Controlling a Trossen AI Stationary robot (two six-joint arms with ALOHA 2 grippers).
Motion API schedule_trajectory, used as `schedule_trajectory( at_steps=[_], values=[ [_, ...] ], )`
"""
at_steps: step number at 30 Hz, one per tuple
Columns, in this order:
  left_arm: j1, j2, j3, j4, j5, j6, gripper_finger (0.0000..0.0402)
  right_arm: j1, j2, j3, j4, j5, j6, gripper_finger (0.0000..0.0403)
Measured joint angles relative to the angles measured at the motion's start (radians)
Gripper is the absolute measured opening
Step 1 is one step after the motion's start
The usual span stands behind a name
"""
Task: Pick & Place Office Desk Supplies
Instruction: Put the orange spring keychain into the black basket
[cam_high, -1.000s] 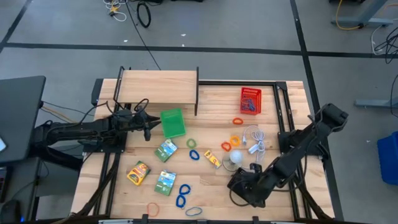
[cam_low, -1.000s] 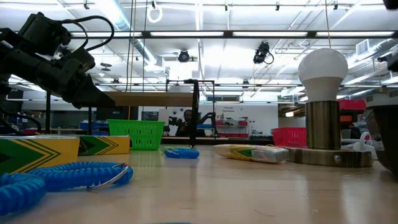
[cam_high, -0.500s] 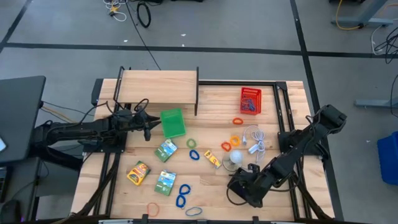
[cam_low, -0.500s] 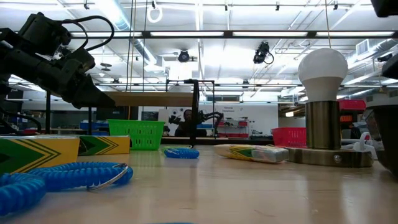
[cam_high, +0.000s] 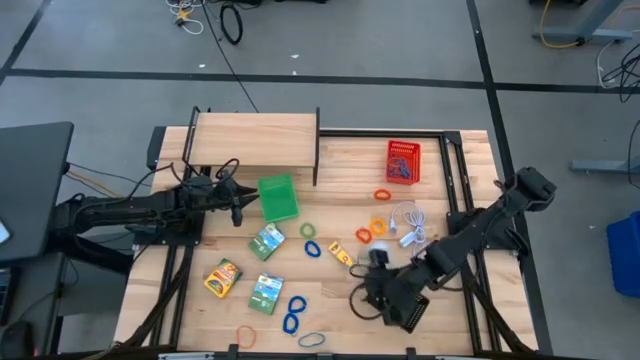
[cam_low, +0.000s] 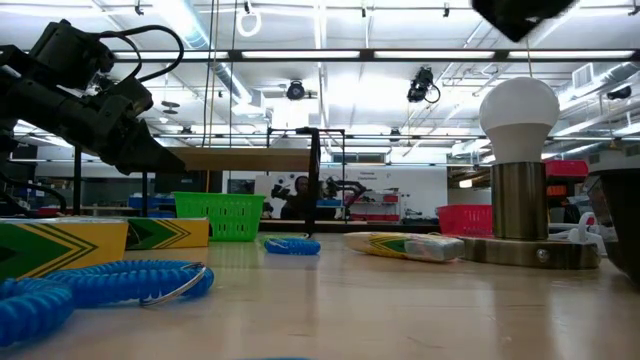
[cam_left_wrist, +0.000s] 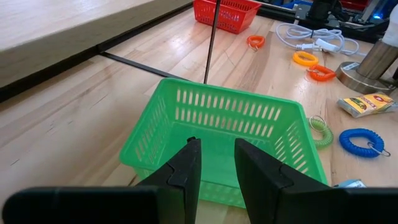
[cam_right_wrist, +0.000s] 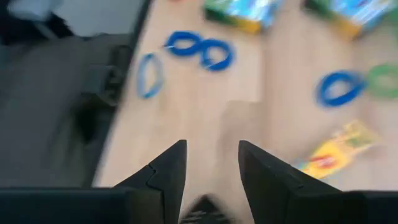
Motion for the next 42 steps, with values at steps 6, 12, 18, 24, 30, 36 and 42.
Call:
schedule_trajectory(
  at_steps=[6,12,18,24,30,36,42],
  values=[
    [0.000,0.000,0.000,0.000,0.000,0.000,0.0104,-0.175,0.000,0.073,-0.259,0.072,-0.098,0.0151],
    [0.000,0.000,0.000,0.000,0.000,0.008,0.0104,-0.375,0.000,0.088,-0.412,0.061,-0.220,0.0151],
    [0.000,0.000,0.000,0.000,0.000,0.010,0.0104,-0.552,-0.013,0.089,-0.474,-0.022,-0.377,0.0151],
    [0.000,0.000,0.000,0.000,0.000,0.010,0.0104,-0.684,-0.058,0.079,-0.567,-0.093,-0.516,0.0151],
    [0.000,0.000,0.000,-0.004,0.000,0.006,0.0104,-0.804,-0.104,-0.029,-0.554,-0.131,-0.616,0.0151],
    [0.000,0.000,0.000,-0.005,0.000,0.004,0.0104,-0.907,-0.137,-0.186,-0.415,-0.185,-0.703,0.0151],
    [0.000,0.002,0.000,-0.004,0.000,0.003,0.0104,-0.958,-0.139,-0.279,-0.279,-0.224,-0.777,0.0151]
  ],
)
